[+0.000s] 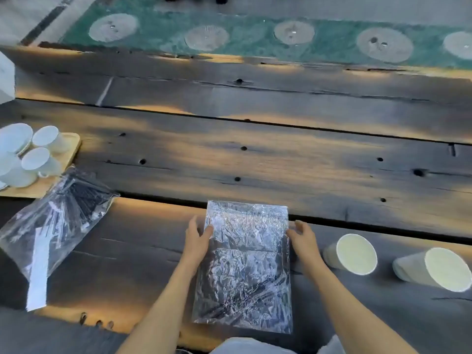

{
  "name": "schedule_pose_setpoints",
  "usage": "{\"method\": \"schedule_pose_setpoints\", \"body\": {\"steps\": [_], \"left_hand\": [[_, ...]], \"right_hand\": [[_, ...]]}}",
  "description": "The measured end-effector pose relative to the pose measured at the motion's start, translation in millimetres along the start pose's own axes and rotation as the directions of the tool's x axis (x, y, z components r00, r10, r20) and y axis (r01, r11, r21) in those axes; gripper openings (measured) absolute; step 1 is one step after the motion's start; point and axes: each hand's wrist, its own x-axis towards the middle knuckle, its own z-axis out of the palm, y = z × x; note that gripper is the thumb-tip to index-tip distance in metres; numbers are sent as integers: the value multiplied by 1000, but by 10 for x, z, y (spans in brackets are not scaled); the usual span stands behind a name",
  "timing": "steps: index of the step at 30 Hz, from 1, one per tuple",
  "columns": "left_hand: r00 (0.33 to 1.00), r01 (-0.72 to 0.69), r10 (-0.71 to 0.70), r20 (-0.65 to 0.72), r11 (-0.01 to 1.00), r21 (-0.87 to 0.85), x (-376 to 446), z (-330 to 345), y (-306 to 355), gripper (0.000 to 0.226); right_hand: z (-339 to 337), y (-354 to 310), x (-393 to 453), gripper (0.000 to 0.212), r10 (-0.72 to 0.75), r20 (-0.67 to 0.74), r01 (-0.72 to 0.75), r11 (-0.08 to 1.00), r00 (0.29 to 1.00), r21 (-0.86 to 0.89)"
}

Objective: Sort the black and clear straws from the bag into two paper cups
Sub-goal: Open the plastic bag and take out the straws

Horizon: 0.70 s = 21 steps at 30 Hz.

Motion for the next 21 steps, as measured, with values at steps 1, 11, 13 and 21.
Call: {"method": "schedule_pose_setpoints", "body": {"steps": [1, 11, 13, 21], "left_hand": [[1000, 10, -10, -4, 1000, -5, 74, -5, 21, 66], [997, 71, -70, -12, 994, 88, 590, 5, 203, 43], [997, 79, -77, -28, 995, 53, 610, 3, 219, 36], [994, 50, -68, -85, 979, -199, 369, -109, 380, 13]], "right_hand": [[14, -29, 41, 55, 16, -13, -16, 1000, 1000, -5], [168, 42, 425, 32, 165, -27, -163, 984, 986, 66], [179, 6, 407, 12, 139, -25, -137, 988, 990, 70], [70, -212, 198, 27, 10, -18, -7, 986, 1000, 164]]}}
